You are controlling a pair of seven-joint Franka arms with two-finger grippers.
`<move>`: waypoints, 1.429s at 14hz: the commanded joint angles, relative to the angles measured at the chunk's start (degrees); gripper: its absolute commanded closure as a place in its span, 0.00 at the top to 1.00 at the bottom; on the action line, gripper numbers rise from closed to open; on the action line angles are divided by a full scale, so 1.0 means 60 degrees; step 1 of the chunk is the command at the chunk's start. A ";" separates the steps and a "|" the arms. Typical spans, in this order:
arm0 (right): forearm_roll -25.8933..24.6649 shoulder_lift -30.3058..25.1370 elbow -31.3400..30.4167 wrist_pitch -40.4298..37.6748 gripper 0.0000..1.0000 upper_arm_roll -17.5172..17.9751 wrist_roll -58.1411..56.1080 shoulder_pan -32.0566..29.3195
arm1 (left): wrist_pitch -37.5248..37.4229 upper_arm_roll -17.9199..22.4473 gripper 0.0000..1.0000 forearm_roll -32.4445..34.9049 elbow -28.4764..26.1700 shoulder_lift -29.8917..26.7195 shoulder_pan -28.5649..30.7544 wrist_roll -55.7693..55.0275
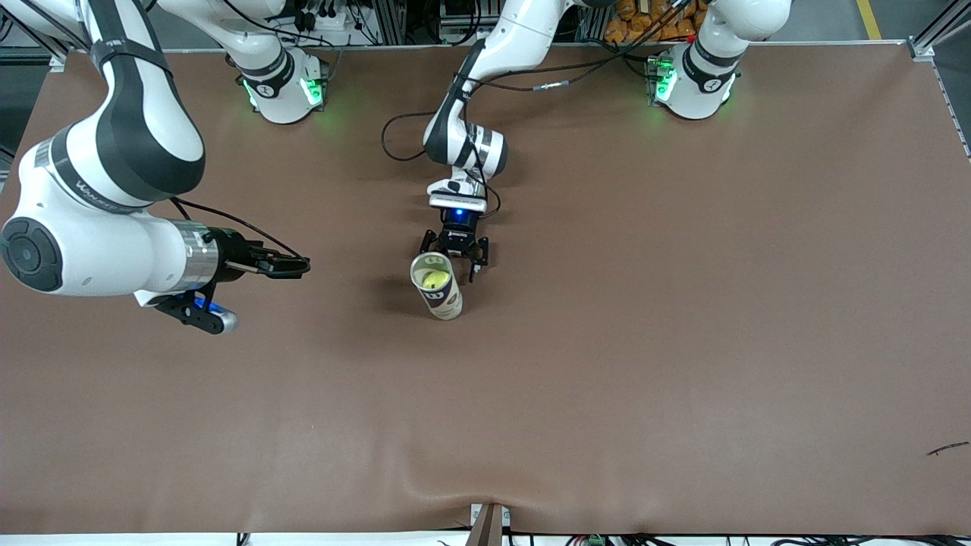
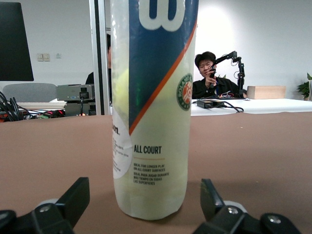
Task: Insert tennis ball vertically with right arm
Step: 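Open the left gripper off the can while the right gripper withdraws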
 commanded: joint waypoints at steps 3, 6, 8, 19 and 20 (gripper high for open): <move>-0.0693 -0.0669 -0.0432 -0.0177 1.00 0.0126 -0.1189 -0.0393 | -0.0267 -0.0218 1.00 0.0428 -0.0679 -0.0405 -0.0258 -0.2049; -0.0928 -0.0903 -0.0491 -0.0177 1.00 0.0141 -0.2521 -0.0876 | -0.0487 -0.0424 1.00 0.0135 -0.0883 -0.0522 -0.0462 -0.2006; -0.1103 -0.1574 -0.1102 -0.0017 1.00 -0.0164 -0.3153 -0.0646 | -0.0502 -0.0482 1.00 0.0032 -0.1205 -0.0770 -0.0653 -0.1991; -0.1734 -0.3071 -0.1648 0.0131 1.00 -0.4147 -0.7983 0.0777 | -0.0706 -0.0526 1.00 -0.0247 -0.1719 -0.1840 -0.1152 -0.1713; -0.1734 -0.3144 -0.1648 0.0087 1.00 -0.4470 -0.8308 0.0836 | -0.0722 -0.0526 1.00 -0.0247 -0.1719 -0.1986 -0.1152 -0.1698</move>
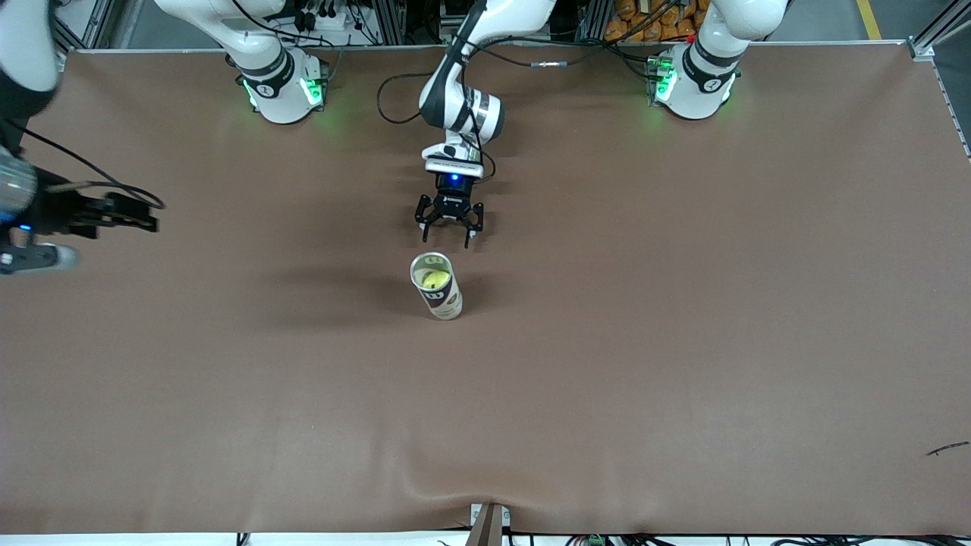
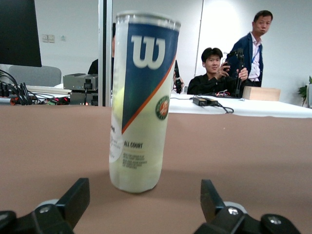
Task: Insert tennis ball vertically with right arm
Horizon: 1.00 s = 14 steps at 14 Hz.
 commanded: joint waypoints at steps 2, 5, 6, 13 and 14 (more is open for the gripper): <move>-0.0249 -0.0571 -0.0357 0.0073 1.00 -0.0748 -0.0752 0.0290 | -0.0235 0.0033 1.00 0.0254 -0.0437 -0.0693 -0.0281 -0.1638; -0.0352 -0.0616 -0.0299 -0.0087 1.00 -0.0719 -0.0301 0.0319 | -0.0249 0.0048 1.00 -0.0256 -0.0320 -0.1497 -0.0310 -0.0731; -0.0352 -0.0616 -0.0270 -0.0292 1.00 -0.0690 0.0195 0.0349 | -0.0351 0.0034 1.00 -0.0288 -0.0335 -0.1819 -0.0383 -0.0643; -0.0293 -0.0572 -0.0211 -0.0616 1.00 -0.0660 0.1211 0.0393 | -0.0922 -0.0054 1.00 -0.0303 -0.0335 -0.3271 -0.0501 -0.0613; -0.0293 -0.0572 -0.0211 -0.0616 1.00 -0.0660 0.1211 0.0393 | -0.0938 -0.0069 1.00 -0.0317 -0.0349 -0.3519 -0.0515 -0.0511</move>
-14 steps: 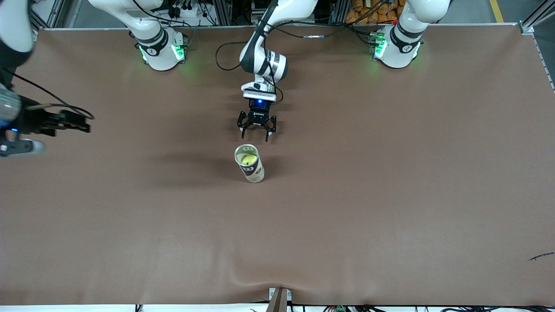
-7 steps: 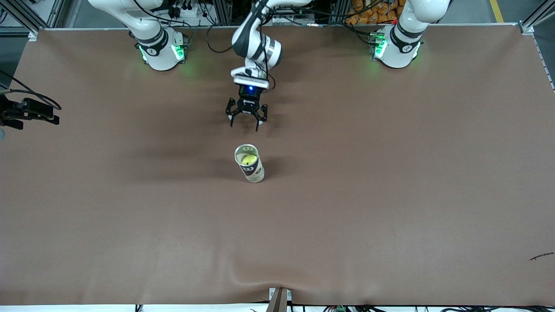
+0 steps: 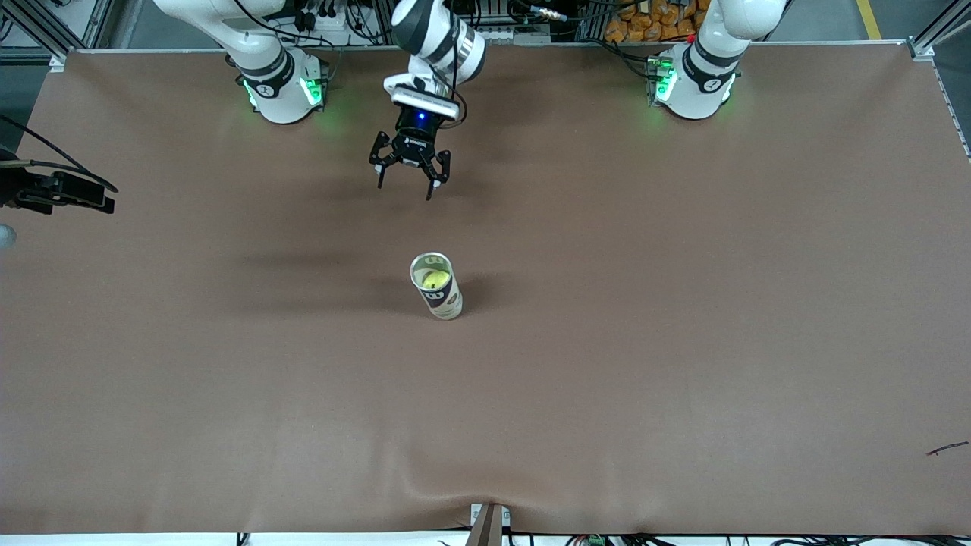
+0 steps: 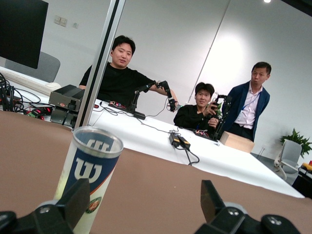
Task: Insert tennis ball vertically with right arm
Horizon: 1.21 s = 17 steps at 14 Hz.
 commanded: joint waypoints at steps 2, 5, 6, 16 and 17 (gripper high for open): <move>-0.0166 -0.0222 -0.0219 -0.0033 1.00 -0.0010 0.0243 0.0081 | -0.0241 -0.0122 1.00 -0.0010 -0.0341 -0.1049 -0.0147 -0.0532; -0.0137 -0.0207 -0.0190 0.0040 1.00 -0.0010 0.0243 0.0095 | -0.0241 -0.0123 1.00 -0.0156 -0.0312 -0.1737 -0.0132 0.0053; -0.0123 -0.0164 -0.0190 0.0055 1.00 -0.0010 0.0214 0.0096 | -0.0357 -0.0108 1.00 -0.0519 -0.0312 -0.2030 -0.0146 0.0535; -0.0181 0.0086 0.0338 -0.0194 1.00 -0.0069 0.0272 0.0374 | -0.2215 -0.1337 1.00 -0.2572 -0.0195 -0.5237 -0.0147 0.4344; -0.0181 0.0086 0.0338 -0.0179 1.00 -0.0069 0.0273 0.0374 | -0.2610 -0.1600 1.00 -0.2878 -0.0195 -0.5618 -0.0147 0.4856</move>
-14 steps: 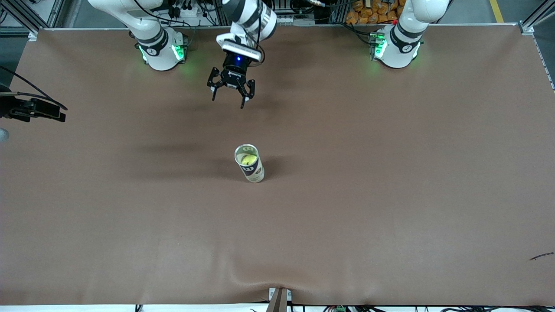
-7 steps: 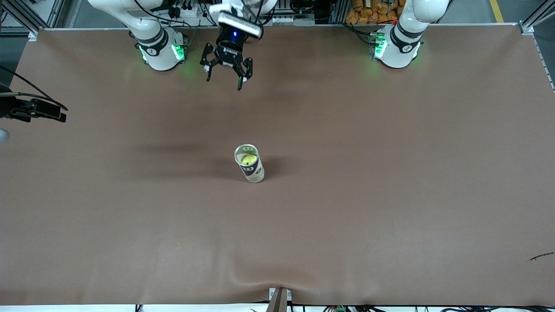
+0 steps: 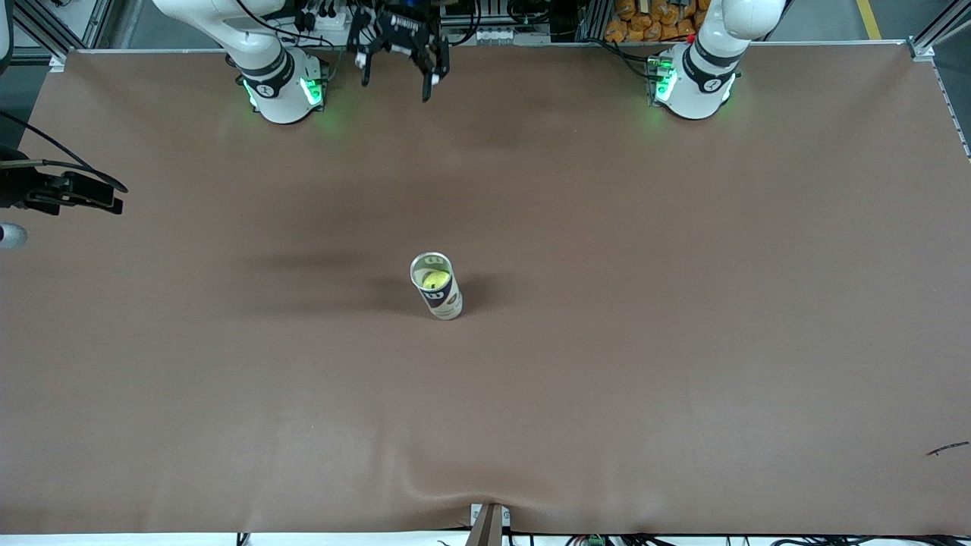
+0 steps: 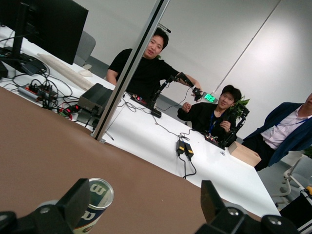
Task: Insert tennis ball vertically with right arm
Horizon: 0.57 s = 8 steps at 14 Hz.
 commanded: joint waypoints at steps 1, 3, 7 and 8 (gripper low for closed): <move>-0.0141 0.0066 0.0207 -0.0175 1.00 -0.0028 0.0104 0.0039 | -0.1051 -0.0591 1.00 -0.0896 -0.0223 -0.1209 -0.0058 0.1563; -0.0141 0.0066 0.0207 -0.0175 1.00 -0.0028 0.0104 0.0039 | -0.1639 -0.0783 1.00 -0.1732 -0.0209 -0.1665 -0.0058 0.3043; -0.0141 0.0066 0.0207 -0.0175 1.00 -0.0028 0.0104 0.0039 | -0.2533 -0.0827 1.00 -0.3197 0.0186 -0.1843 -0.0043 0.5694; -0.0155 0.0066 0.0207 -0.0160 1.00 -0.0028 0.0104 0.0039 | -0.2608 -0.0813 1.00 -0.3447 0.0202 -0.1843 -0.0043 0.6281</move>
